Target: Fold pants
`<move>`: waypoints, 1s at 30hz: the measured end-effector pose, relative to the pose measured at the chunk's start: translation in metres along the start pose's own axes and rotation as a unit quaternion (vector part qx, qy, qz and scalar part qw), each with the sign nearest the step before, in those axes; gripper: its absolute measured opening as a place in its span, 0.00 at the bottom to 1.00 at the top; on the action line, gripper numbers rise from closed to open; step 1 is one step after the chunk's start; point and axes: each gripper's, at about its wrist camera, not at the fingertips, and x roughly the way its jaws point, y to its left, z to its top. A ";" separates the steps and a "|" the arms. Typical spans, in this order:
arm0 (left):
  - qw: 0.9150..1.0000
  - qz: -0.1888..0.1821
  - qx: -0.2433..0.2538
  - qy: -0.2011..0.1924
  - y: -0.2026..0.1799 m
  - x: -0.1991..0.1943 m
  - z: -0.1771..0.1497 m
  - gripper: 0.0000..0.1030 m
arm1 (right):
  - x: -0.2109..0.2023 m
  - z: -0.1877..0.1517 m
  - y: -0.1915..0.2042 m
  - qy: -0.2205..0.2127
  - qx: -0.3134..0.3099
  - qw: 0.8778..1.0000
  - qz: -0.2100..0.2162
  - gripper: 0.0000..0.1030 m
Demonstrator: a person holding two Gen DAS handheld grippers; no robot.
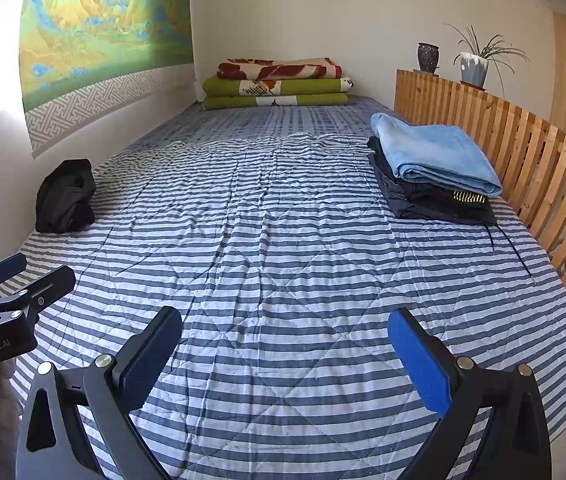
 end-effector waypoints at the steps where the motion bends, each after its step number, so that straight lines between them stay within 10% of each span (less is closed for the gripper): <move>1: 1.000 0.000 0.000 0.000 0.000 0.000 0.000 1.00 | 0.000 0.000 0.000 0.001 -0.001 1.000 0.000 0.98; 30: 1.000 0.002 0.005 0.001 0.001 0.004 -0.002 1.00 | 0.005 0.001 0.001 0.011 -0.001 1.000 0.003 0.98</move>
